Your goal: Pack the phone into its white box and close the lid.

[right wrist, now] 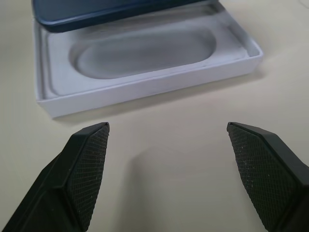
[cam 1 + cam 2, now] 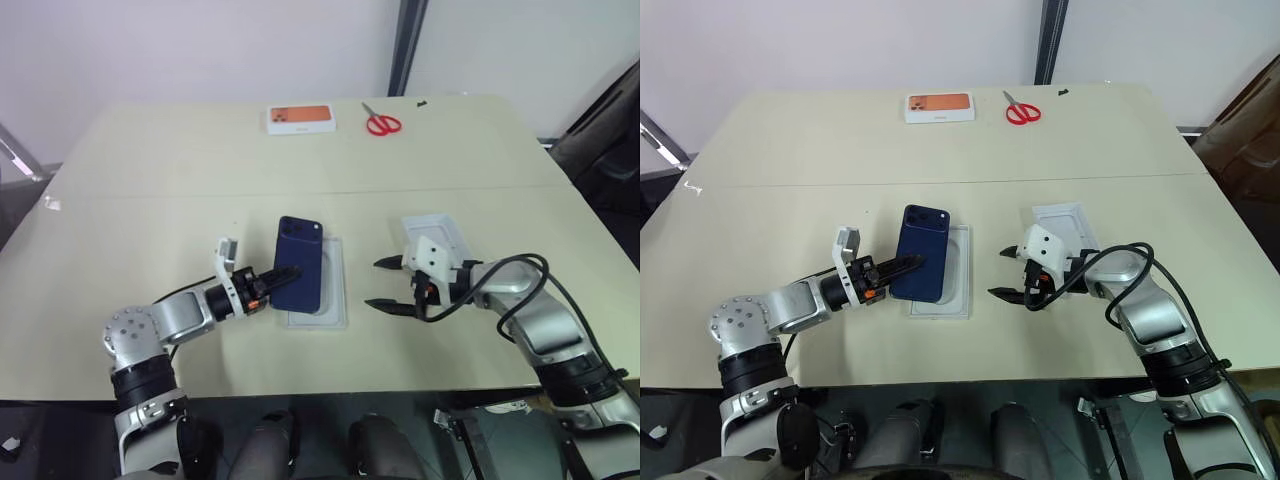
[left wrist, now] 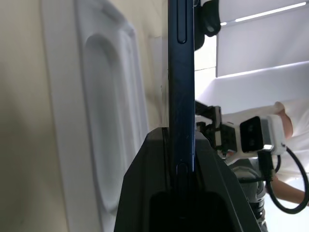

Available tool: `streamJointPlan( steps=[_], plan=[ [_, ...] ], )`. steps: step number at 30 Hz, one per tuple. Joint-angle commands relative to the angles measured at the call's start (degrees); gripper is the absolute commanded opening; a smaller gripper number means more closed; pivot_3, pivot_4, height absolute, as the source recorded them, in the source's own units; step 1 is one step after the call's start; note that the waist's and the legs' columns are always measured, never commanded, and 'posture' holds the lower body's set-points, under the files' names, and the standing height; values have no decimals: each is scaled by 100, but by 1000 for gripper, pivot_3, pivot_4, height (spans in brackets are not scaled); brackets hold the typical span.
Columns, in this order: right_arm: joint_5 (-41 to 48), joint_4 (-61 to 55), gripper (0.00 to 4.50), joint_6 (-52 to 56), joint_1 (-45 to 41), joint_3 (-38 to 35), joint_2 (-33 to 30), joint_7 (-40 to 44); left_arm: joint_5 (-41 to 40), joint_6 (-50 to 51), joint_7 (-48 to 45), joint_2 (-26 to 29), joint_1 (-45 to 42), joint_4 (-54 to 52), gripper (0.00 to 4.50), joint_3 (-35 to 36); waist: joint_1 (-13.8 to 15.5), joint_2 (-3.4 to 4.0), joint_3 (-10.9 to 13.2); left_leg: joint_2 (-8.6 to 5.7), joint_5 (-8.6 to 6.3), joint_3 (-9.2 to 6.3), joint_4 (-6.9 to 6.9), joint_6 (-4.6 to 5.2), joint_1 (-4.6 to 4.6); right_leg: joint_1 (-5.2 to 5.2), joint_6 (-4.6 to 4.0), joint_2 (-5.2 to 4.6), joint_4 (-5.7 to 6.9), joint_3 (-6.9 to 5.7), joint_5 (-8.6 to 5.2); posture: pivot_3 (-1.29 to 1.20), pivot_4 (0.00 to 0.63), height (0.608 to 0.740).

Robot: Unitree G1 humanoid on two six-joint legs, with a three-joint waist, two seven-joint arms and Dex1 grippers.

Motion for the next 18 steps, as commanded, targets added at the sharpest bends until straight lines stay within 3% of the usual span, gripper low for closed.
streamJointPlan(
  steps=[1, 3, 18],
  plan=[
    [-35, -10, 4129, -192, -148, -35, 63, -32, -310, -1, 54, 40, -36, -297, 2236, -79, 8, 0, 0, 0, 0, 0, 1, 0, 0, 1, 0, 0, 0, 0, 0, 0, 150, 734],
    [-34, 26, 4129, -196, -200, -16, 109, -32, -328, -3, 84, 61, -30, -303, 3217, -153, 2, 0, 0, 0, 0, 0, 1, 0, 0, 1, 0, 0, 0, 0, 0, 0, 150, 734],
    [-198, 167, 4129, -327, -286, 1, 233, -80, -753, -42, -71, 793, -10, -383, 3217, -383, -10, 0, 0, 0, 0, 0, 0, -1, 1, -1, 0, 0, 0, 0, 0, 0, 150, 734]
  ],
)
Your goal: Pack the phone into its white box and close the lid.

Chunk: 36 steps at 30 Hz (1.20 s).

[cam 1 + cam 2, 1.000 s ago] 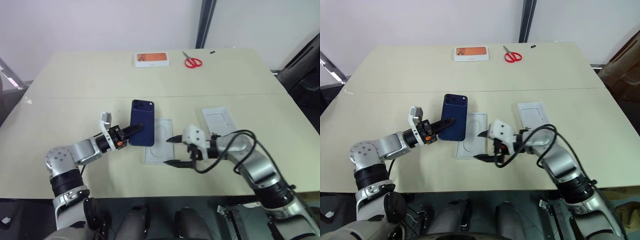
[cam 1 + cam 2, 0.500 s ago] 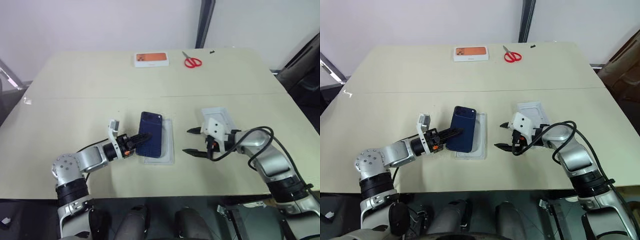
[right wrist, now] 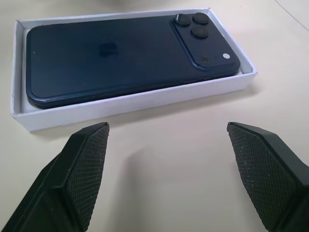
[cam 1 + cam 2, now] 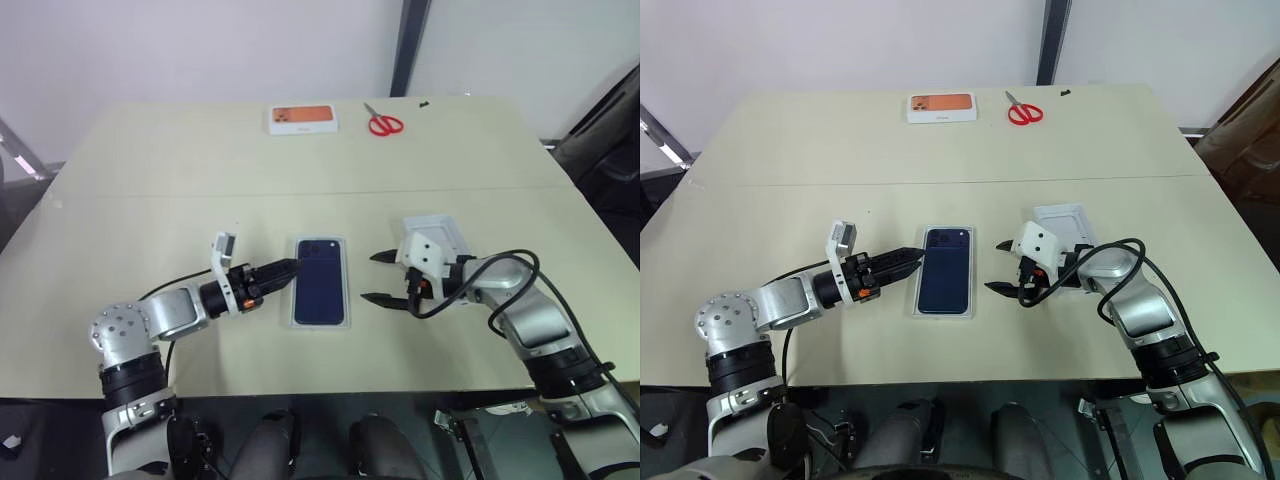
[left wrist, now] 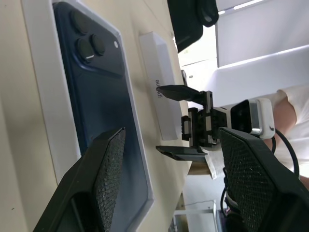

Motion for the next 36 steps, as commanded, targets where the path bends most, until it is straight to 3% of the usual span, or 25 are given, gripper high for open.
streamJointPlan(
  steps=[1, 3, 6, 8, 11, 12, 13, 21, 24, 36],
  plan=[
    [16, -122, 4129, -60, -105, -57, 29, -35, -218, -51, -176, 245, 23, -235, 3217, -84, -1, 0, 0, 0, 0, 0, 0, 0, 0, 0, 0, 0, 0, 0, 0, 0, 150, 734],
    [53, -80, 4129, -11, -147, -102, 60, -73, 55, -318, -300, 450, 26, -250, 3217, -191, -2, 0, 0, 0, 0, 0, 0, 0, 0, 0, 0, 0, 0, 0, 0, 0, 150, 734],
    [2, 54, 3287, -8, -211, -154, 88, -213, 1319, -1380, -866, 1128, 180, -478, 2406, -1113, -1, 2, 0, 0, 1, 0, -2, -2, 1, -1, -1, 1, 0, 1, 0, 0, 150, 734],
    [-179, 194, 2292, -159, -265, -96, 146, -394, 2098, -2087, -1220, 1485, 278, -556, 1433, -1790, 0, 3, -1, 0, 2, 4, -6, -3, 2, 0, -1, 0, -1, 3, 0, 0, 150, 734],
    [-257, 220, 709, -200, -285, 11, 269, -493, 2447, -2562, -1432, 1445, 243, -356, 0, -2025, 26, 5, 0, -1, 2, 5, -9, -3, 2, -1, -1, -2, -4, 5, 0, 0, 150, 734],
    [-289, 218, 253, -167, -292, 59, 329, -522, 2701, -2745, -1526, 1491, 261, -323, 0, -2250, 27, 5, 0, -1, 1, 4, -8, -3, 1, -1, -1, -2, -5, 4, 0, 0, 150, 734],
    [-317, 212, 115, -153, -298, 104, 381, -542, 2929, -2896, -1633, 1537, 288, -301, 0, -2467, 20, 5, 0, -1, 1, 4, -8, -2, 1, -1, -1, -3, -5, 4, 0, 0, 150, 734],
    [-630, 188, 115, -107, -350, 470, 733, -786, 3311, -3015, -2022, 1132, 154, -338, 0, -3187, 15, 6, -1, -1, 1, 3, -8, -1, 1, -1, -1, -3, -4, 4, 0, 0, 150, 734],
    [-722, 287, 115, -159, -429, 416, 738, -839, 3434, -3089, -1979, 723, -191, -3, 0, -3223, 45, 6, -1, -2, 1, 1, -4, -1, 2, 2, -1, -3, -3, -1, 0, 0, 150, 734],
    [-797, 719, 115, -416, -334, -134, -73, -679, 4302, -3760, -2256, -394, -956, 1072, 0, -3666, 122, 4, 0, -5, 1, 5, 1, 2, 0, 4, 0, -3, -3, -1, 0, 0, 150, 734]
  ],
)
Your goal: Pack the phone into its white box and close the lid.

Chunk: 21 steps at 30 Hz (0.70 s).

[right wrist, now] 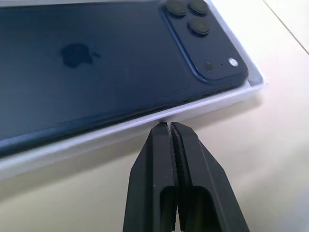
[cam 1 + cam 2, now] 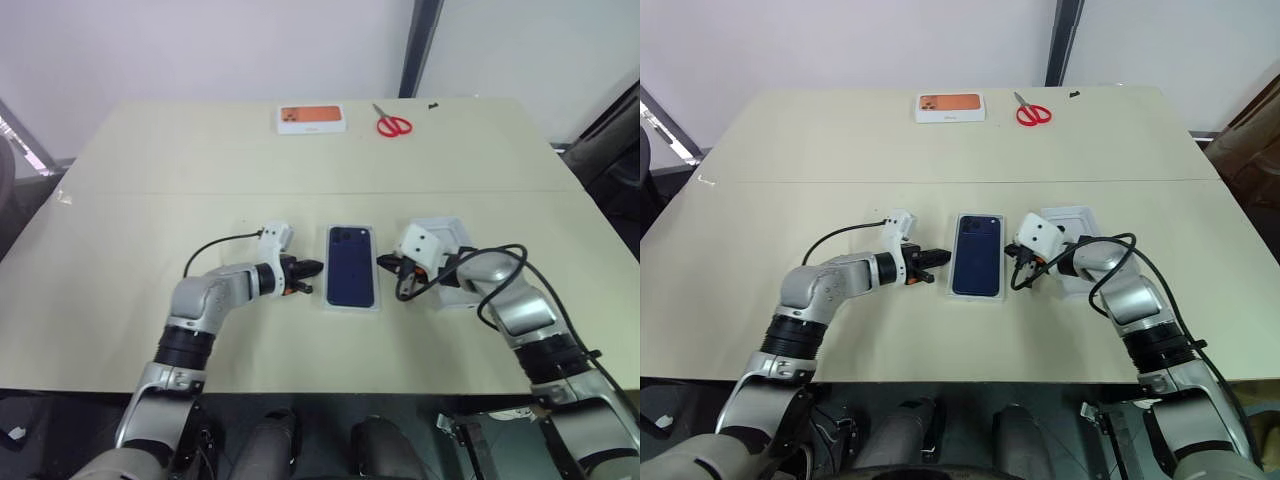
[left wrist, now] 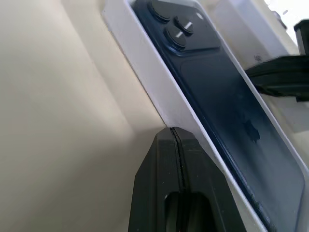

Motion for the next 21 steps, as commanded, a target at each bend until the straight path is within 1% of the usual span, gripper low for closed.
streamJointPlan(
  steps=[1, 5, 8, 12, 16, 21],
  plan=[
    [64, -163, 115, -203, 61, -166, -135, 88, 69, -102, -212, -270, -108, -38, 0, -253, 0, 0, 0, 1, 0, 0, 0, 0, 0, -1, 0, 0, 0, 0, 0, 0, 150, 734],
    [67, -185, 115, -227, 172, -264, -236, 39, 240, -169, -268, -423, -42, -1, 0, -349, 7, 0, 0, 1, 0, 0, 2, 0, 0, 2, 0, 1, 0, 0, 0, 0, 150, 734],
    [118, -248, 115, -147, 206, -319, -261, 62, 304, -237, -209, -495, -63, 62, 0, -222, 9, 0, 0, 1, 0, 0, 2, 0, 0, 3, 0, 1, 0, 0, 0, 0, 150, 734],
    [85, -288, 115, -142, 221, -274, -216, 63, 382, -308, -229, -479, -90, 147, 0, -122, 3, 0, 0, 1, 0, 0, 2, 0, 1, 3, 0, 1, 0, 0, 0, 0, 150, 734],
    [63, -308, 115, -161, 167, -267, -215, 58, 382, -234, -302, -458, -4, -39, 0, -136, 0, 0, 0, 1, 0, 0, 2, 0, 1, 2, 0, 1, 0, 0, 0, 0, 150, 734],
    [39, -351, 115, -168, 102, -361, -425, 146, 401, -236, -238, -305, 122, -231, 0, 7, -2, 0, 0, 2, 0, 0, 2, 0, 1, 0, 0, 2, 1, 1, 0, 0, 150, 734]
  ],
)
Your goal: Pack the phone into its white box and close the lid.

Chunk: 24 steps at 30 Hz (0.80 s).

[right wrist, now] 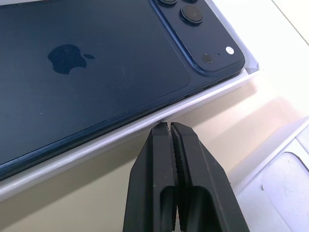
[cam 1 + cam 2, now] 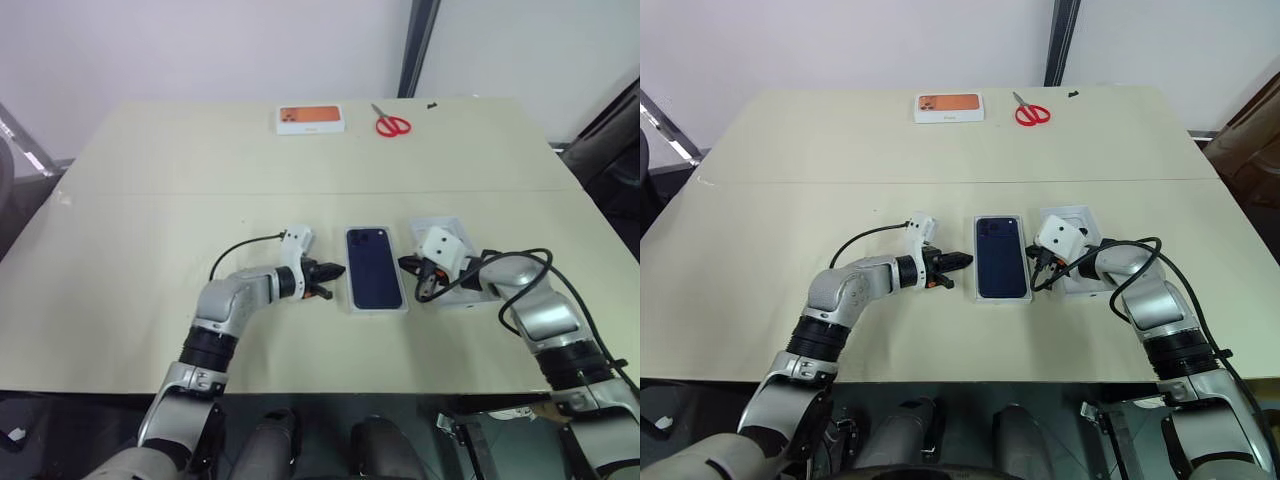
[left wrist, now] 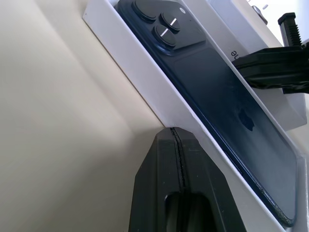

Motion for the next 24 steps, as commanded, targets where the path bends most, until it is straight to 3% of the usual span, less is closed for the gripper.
streamJointPlan(
  steps=[1, 6, 10, 13, 19, 24],
  plan=[
    [59, -353, 115, -52, -127, -165, -196, 113, -7, -6, -15, 81, 49, -220, 0, 109, 2, 0, 0, 0, 0, 0, 0, 0, 0, 0, 0, 0, 0, 0, 0, 0, 150, 734],
    [206, -660, 115, 170, -60, -347, -367, 156, 31, -172, 21, 350, 59, -311, 0, 304, -18, 0, 0, 2, 0, 0, -2, 0, 0, -1, 0, 2, 0, 0, 0, 0, 150, 734],
    [804, -1061, 115, 1256, -75, -827, -269, 40, -96, -318, -336, 719, 98, -833, 0, 382, -16, 0, 1, 3, 0, -1, -3, 0, -2, -5, 0, 2, 2, 1, 0, 0, 150, 734],
    [993, -1306, 984, 1858, -2, -940, -314, -27, -201, -422, -725, 1041, 211, -1072, 863, 445, -5, 0, 1, 3, 0, -1, -2, 0, -1, -1, 0, 1, 0, 1, 0, 0, 150, 734],
    [1037, -1769, 3908, 2794, 55, -1105, -293, -621, 4, -1642, -1833, 1749, 511, -1042, 3701, 405, 0, 2, 2, 3, -1, -1, -6, 1, -2, -6, -1, -1, -1, 3, 0, 0, 150, 734],
    [940, -2146, 3908, 2004, 524, -1523, -154, -1111, 210, -2831, -2199, 1943, 716, -762, 3701, 631, 16, 2, 2, 2, -6, 0, -8, 10, -2, -3, -1, -4, -6, 3, 0, 0, 150, 734]
  ],
)
